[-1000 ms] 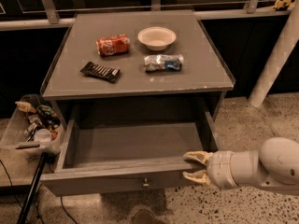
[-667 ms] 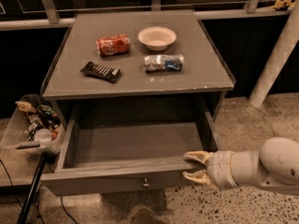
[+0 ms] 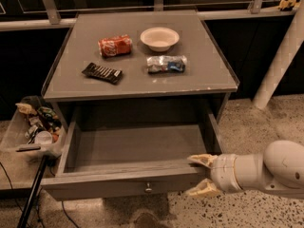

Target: Open top drawer

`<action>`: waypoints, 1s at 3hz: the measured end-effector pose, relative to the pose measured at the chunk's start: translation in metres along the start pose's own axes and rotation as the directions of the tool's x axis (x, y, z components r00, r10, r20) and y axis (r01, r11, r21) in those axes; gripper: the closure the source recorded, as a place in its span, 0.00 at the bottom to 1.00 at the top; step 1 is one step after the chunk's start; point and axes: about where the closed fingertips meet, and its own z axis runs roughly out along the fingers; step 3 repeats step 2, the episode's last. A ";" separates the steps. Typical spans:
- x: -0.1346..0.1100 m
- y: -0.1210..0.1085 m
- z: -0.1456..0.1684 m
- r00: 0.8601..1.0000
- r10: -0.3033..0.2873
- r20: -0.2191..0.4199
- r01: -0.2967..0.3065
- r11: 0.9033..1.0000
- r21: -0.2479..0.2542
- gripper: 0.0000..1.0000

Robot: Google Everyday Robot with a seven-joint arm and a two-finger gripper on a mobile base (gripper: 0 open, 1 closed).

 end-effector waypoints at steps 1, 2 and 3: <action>0.000 0.000 0.000 1.000 0.000 0.000 0.000 1.000 0.000 0.00; 0.000 0.000 0.000 1.000 0.000 0.000 0.000 1.000 0.000 0.00; 0.000 0.000 0.000 1.000 0.000 0.000 0.000 1.000 0.000 0.00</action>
Offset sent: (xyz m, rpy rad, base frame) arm 0.0000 0.0000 0.0000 0.0000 0.0000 0.0001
